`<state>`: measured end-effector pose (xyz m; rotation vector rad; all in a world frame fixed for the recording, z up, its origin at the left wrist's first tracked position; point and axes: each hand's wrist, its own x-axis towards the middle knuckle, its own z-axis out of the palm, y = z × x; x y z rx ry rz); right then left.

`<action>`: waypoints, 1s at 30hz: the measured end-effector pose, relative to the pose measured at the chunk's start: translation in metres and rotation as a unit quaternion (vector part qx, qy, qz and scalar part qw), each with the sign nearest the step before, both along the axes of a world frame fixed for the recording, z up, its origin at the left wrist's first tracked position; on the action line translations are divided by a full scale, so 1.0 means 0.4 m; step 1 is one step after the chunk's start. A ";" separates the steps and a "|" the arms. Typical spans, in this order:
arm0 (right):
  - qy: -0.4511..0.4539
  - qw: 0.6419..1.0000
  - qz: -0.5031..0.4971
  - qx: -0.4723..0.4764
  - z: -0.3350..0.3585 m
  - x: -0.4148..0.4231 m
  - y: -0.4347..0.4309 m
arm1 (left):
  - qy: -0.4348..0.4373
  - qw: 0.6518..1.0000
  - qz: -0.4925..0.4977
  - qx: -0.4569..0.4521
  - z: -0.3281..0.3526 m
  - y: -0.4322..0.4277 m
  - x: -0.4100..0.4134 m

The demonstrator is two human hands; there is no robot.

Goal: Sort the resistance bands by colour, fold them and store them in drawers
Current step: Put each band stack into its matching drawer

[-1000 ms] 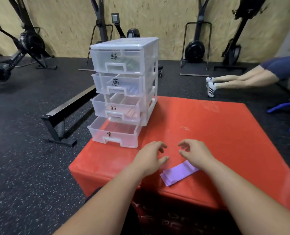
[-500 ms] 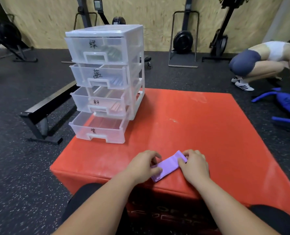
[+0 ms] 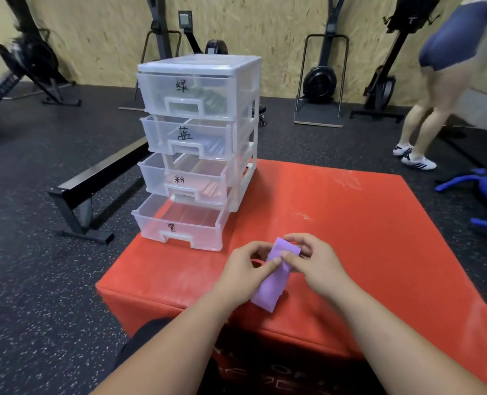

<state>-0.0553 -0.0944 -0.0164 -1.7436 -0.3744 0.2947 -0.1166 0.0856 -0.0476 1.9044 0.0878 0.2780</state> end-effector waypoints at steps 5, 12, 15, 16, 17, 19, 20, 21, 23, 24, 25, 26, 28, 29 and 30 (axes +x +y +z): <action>0.001 0.999 0.028 0.020 0.056 0.026 0.042 | -0.004 0.998 -0.005 -0.062 0.047 0.059 -0.008; 0.090 0.989 0.060 0.103 0.068 0.004 0.177 | -0.047 0.992 0.063 -0.103 0.128 0.134 -0.015; 0.063 0.989 0.105 0.083 0.061 -0.010 0.228 | -0.073 0.979 0.122 -0.144 0.146 0.178 -0.019; 0.042 0.991 0.106 0.070 0.062 -0.012 0.245 | -0.081 0.975 0.138 -0.157 0.148 0.193 -0.021; 0.015 0.993 0.105 0.049 0.064 -0.013 0.265 | -0.089 0.970 0.155 -0.166 0.147 0.209 -0.024; -0.032 0.993 0.114 0.006 0.076 -0.010 0.304 | -0.098 0.959 0.189 -0.185 0.134 0.246 -0.035; -0.053 0.991 0.124 -0.011 0.090 -0.010 0.327 | -0.098 0.953 0.204 -0.199 0.124 0.265 -0.041; -0.075 0.988 0.134 -0.029 0.104 -0.006 0.350 | -0.094 0.948 0.218 -0.212 0.113 0.286 -0.048; -0.110 0.980 0.149 -0.078 0.128 0.012 0.401 | -0.080 0.942 0.245 -0.216 0.095 0.327 -0.055; -0.119 0.976 0.156 -0.099 0.141 0.024 0.429 | -0.073 0.940 0.257 -0.211 0.087 0.346 -0.056; -0.128 0.970 0.165 -0.125 0.152 0.039 0.455 | -0.066 0.939 0.264 -0.210 0.080 0.362 -0.056; -0.139 0.962 0.175 -0.154 0.161 0.058 0.481 | -0.059 0.938 0.268 -0.212 0.071 0.377 -0.055; -0.157 0.942 0.204 -0.216 0.171 0.098 0.533 | -0.040 0.934 0.280 -0.217 0.053 0.400 -0.052; -0.161 0.932 0.222 -0.237 0.171 0.116 0.555 | -0.029 0.931 0.288 -0.221 0.044 0.411 -0.051; -0.164 0.923 0.236 -0.255 0.168 0.138 0.574 | -0.016 0.927 0.299 -0.228 0.033 0.422 -0.048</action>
